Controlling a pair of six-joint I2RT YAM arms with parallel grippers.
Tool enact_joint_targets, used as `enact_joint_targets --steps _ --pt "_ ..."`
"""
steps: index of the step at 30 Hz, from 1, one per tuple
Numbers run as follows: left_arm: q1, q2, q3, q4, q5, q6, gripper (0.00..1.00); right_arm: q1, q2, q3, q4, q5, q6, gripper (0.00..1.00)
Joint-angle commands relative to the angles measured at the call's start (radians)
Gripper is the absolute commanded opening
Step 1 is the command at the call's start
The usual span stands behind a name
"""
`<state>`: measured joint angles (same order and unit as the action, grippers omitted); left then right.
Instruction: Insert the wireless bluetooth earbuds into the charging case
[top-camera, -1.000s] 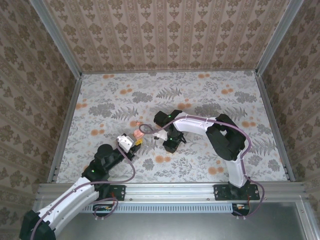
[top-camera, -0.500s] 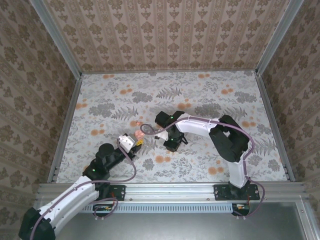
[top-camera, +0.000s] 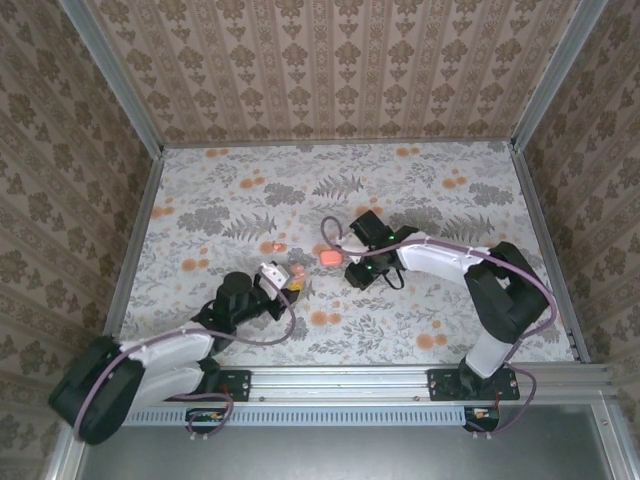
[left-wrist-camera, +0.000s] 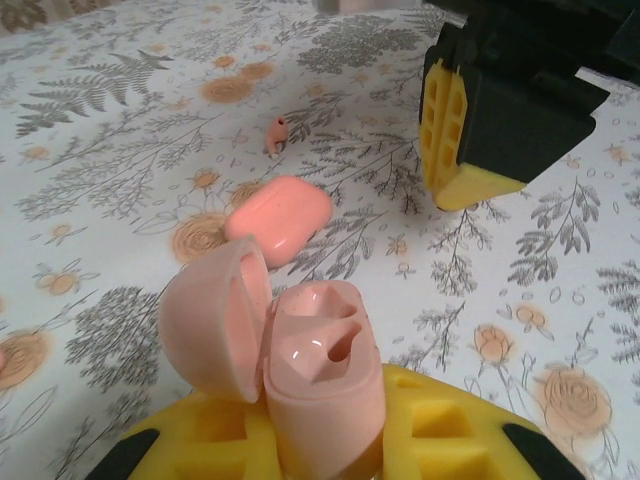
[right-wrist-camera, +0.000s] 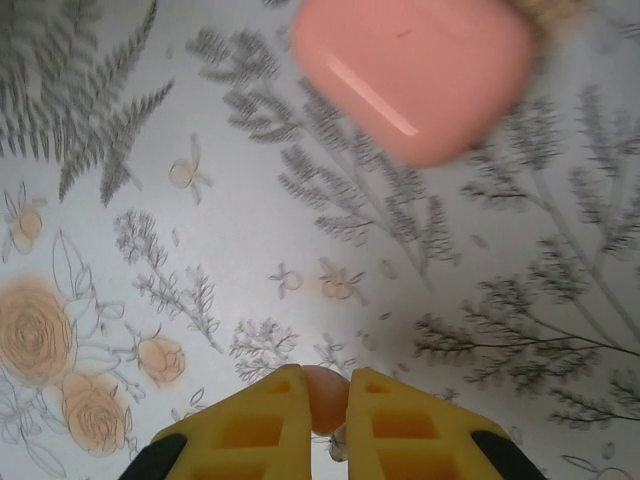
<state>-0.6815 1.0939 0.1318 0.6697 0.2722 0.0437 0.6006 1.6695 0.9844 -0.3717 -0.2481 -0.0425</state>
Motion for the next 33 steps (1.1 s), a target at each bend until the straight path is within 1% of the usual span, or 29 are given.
enact_joint_targets --steps 1,4,7,11,17,24,33 --pt "-0.013 0.121 0.042 0.231 0.036 -0.071 0.1 -0.05 -0.088 -0.086 0.216 -0.108 0.115 0.11" --pt "-0.025 0.217 0.068 0.312 0.05 -0.096 0.1 -0.094 -0.153 -0.173 0.355 -0.157 0.182 0.12" --pt "-0.036 0.273 0.093 0.357 0.063 -0.11 0.1 -0.117 -0.205 -0.229 0.442 -0.177 0.222 0.12" --pt "-0.044 0.321 0.131 0.376 0.076 -0.121 0.1 -0.128 -0.258 -0.282 0.538 -0.187 0.261 0.12" --pt "-0.05 0.417 0.165 0.469 0.095 -0.155 0.1 -0.13 -0.333 -0.349 0.691 -0.194 0.323 0.12" --pt "-0.05 0.519 0.187 0.604 0.144 -0.213 0.1 -0.128 -0.356 -0.39 0.873 -0.227 0.394 0.12" --pt "-0.051 0.528 0.229 0.614 0.203 -0.236 0.1 -0.097 -0.328 -0.397 1.012 -0.273 0.419 0.12"
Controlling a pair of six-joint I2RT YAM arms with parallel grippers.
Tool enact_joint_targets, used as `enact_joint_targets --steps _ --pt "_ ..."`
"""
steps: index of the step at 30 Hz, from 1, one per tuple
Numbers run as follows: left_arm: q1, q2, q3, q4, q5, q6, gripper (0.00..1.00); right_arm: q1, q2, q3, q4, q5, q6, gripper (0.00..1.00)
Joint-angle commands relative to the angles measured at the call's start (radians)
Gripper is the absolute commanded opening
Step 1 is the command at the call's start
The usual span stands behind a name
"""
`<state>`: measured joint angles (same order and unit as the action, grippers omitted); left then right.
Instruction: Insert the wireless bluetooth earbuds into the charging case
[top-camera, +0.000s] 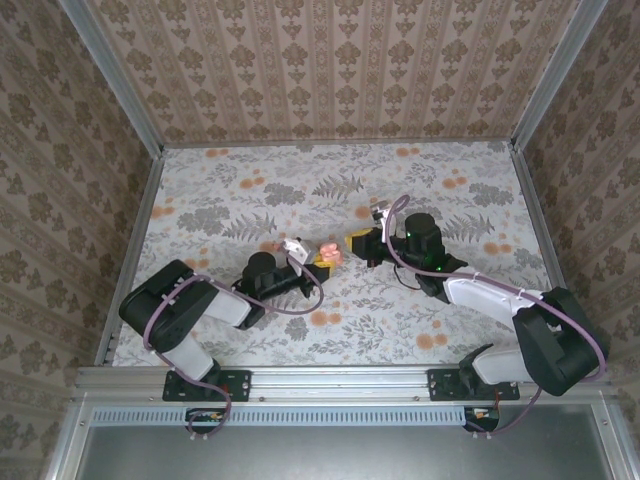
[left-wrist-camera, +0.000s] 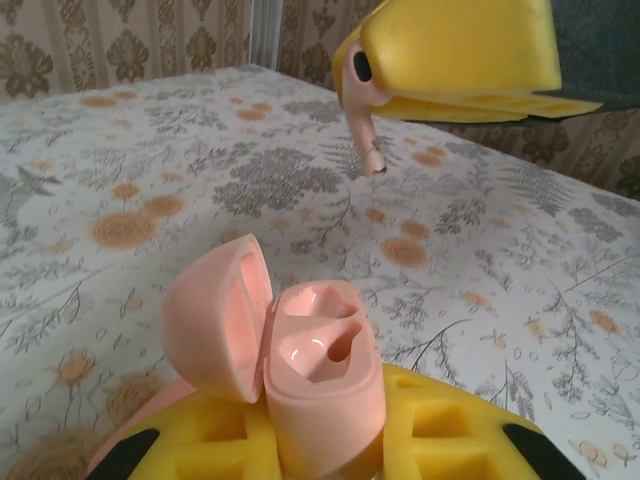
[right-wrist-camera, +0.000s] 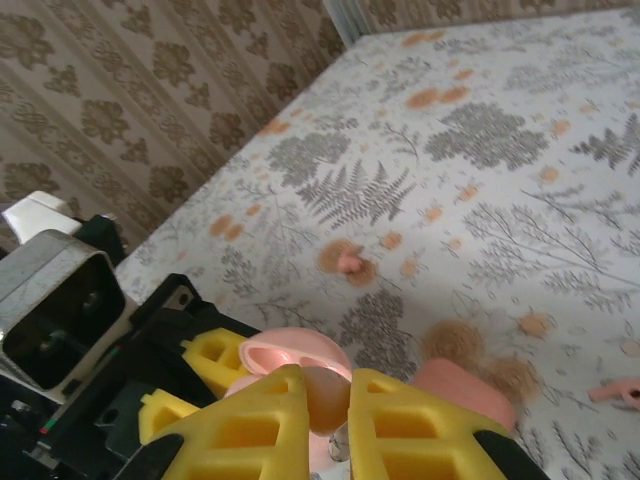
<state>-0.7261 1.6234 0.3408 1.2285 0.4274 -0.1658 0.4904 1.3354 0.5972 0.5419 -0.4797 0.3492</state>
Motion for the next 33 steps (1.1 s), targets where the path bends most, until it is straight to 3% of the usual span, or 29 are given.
enact_joint_targets --steps 1,33 --pt "-0.007 -0.002 0.023 0.055 0.053 -0.028 0.1 0.017 0.013 -0.008 0.111 -0.046 0.03 0.12" --pt "-0.005 -0.074 0.024 0.056 0.045 -0.049 0.1 0.063 0.1 0.013 0.142 -0.082 0.009 0.12"
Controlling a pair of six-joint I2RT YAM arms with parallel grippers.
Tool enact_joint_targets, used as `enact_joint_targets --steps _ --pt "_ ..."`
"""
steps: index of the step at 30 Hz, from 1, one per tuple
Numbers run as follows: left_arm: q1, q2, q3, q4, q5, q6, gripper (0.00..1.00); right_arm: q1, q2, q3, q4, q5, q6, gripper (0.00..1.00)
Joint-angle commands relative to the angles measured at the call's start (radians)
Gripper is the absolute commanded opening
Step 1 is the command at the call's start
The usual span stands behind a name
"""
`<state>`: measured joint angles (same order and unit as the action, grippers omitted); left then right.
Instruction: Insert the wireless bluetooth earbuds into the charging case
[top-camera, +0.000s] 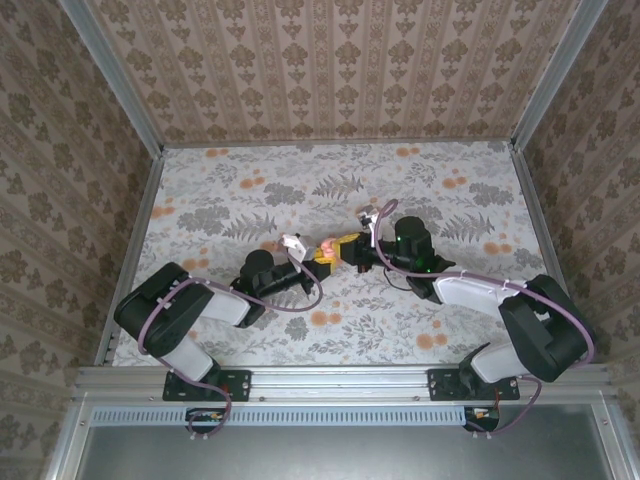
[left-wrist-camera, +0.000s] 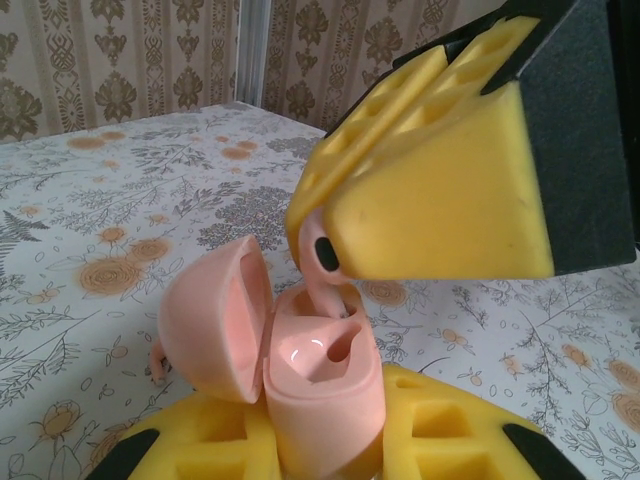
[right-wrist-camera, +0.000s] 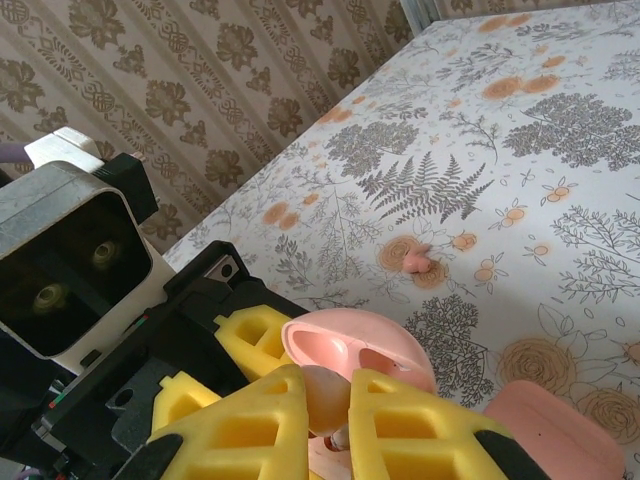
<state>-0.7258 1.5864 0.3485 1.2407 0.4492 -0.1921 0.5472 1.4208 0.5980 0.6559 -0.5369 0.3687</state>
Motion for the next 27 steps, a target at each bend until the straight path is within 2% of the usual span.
enact_joint_targets --steps 1,10,27 --pt "-0.006 -0.039 0.017 0.045 0.022 -0.021 0.1 0.009 0.016 0.013 0.03 -0.027 -0.008 0.13" --pt "-0.003 -0.048 0.017 0.045 0.025 -0.021 0.1 0.011 0.02 0.014 -0.002 -0.076 -0.028 0.14" --pt "-0.002 -0.064 0.013 0.044 0.044 -0.012 0.11 0.011 0.013 0.042 -0.131 -0.075 -0.12 0.17"
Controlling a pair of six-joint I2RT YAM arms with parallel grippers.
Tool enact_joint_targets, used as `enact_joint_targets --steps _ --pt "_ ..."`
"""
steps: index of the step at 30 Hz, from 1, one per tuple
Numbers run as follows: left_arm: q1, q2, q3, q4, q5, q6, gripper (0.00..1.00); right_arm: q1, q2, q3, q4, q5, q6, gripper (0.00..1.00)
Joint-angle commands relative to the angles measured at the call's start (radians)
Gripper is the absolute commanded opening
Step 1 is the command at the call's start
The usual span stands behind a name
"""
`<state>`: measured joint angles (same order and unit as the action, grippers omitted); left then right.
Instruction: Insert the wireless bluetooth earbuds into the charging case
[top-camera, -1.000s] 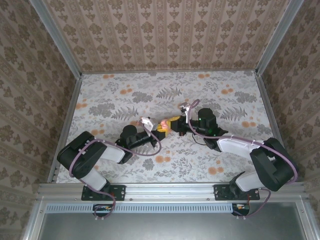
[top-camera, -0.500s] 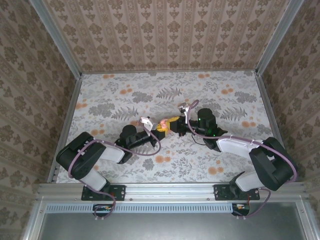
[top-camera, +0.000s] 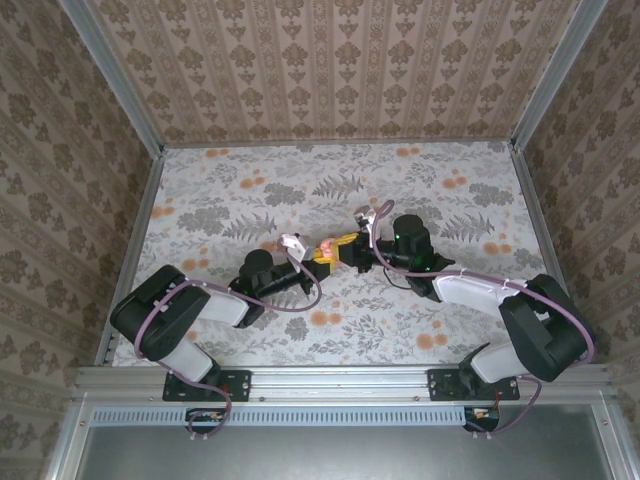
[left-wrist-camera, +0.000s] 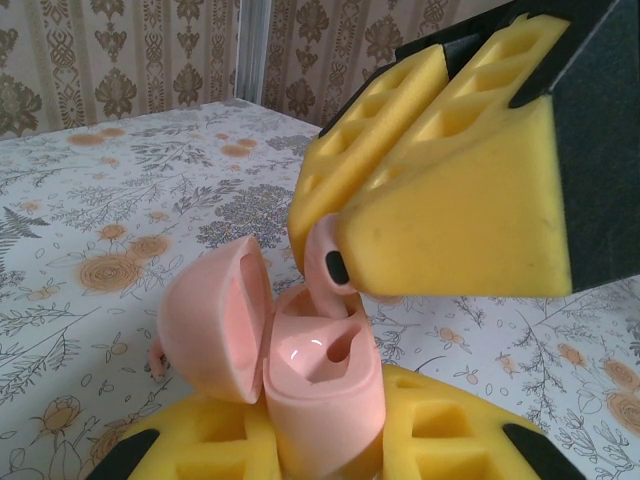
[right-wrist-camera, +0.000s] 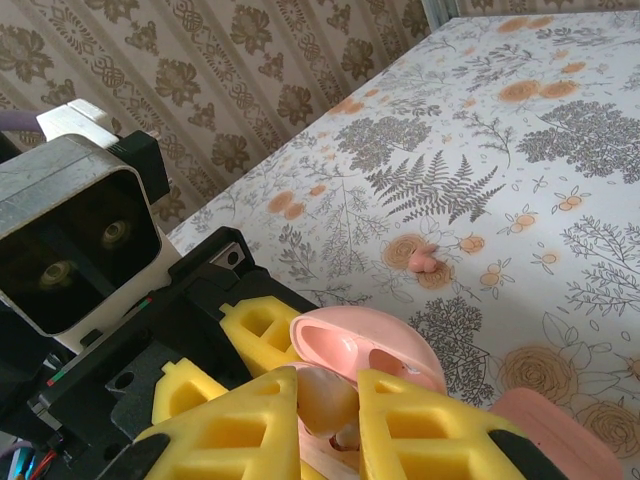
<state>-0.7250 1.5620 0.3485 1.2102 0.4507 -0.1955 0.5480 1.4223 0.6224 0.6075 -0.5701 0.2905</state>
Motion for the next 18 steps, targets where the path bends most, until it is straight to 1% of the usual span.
enact_joint_targets --steps 1,7,11,18 --pt "-0.003 -0.04 0.015 0.075 0.048 -0.008 0.11 0.01 0.009 0.017 -0.088 -0.04 -0.049 0.18" --pt "-0.003 -0.042 0.017 0.075 0.066 -0.004 0.11 0.006 0.009 0.038 -0.129 -0.038 -0.083 0.2" --pt "-0.003 -0.046 0.015 0.077 0.07 -0.001 0.11 0.001 0.01 0.038 -0.121 -0.05 -0.089 0.2" --pt "-0.003 -0.048 0.02 0.08 0.12 0.007 0.11 -0.026 0.011 0.05 -0.133 -0.149 -0.147 0.2"
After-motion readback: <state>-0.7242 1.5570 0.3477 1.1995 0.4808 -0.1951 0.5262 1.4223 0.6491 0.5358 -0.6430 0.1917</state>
